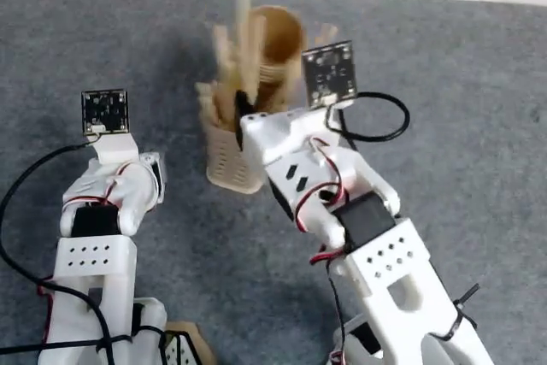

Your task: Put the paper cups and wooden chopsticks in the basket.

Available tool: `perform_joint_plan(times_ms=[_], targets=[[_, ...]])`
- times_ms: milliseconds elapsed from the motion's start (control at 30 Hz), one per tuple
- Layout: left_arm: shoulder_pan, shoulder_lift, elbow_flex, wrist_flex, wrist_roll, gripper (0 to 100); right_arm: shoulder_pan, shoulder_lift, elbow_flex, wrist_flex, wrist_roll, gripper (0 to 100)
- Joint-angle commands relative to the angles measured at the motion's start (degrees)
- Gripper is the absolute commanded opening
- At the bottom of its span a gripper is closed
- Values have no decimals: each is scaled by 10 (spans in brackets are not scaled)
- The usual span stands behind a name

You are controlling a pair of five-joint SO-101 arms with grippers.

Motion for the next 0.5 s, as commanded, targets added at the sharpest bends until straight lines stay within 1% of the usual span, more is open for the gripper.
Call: perform_joint_plan(times_ms=[0,100,167,233,333,467], targets=[[-4,-6,-8,-12,4,154,-14,-16,-54,19,11,368],[-4,-7,-12,-12,4,154,-10,-22,-94,47,12,368],[-5,-5,-32,-12,4,154,-5,-22,-131,102,13,368],[-5,-4,-58,-10,4,154,17,-19,-167,167,13,368],[-2,-3,-87,-9,4,154,77,-17,-182,225,13,368],[0,-3,-114,-9,2,153,175,-22,-126,228,13,368]])
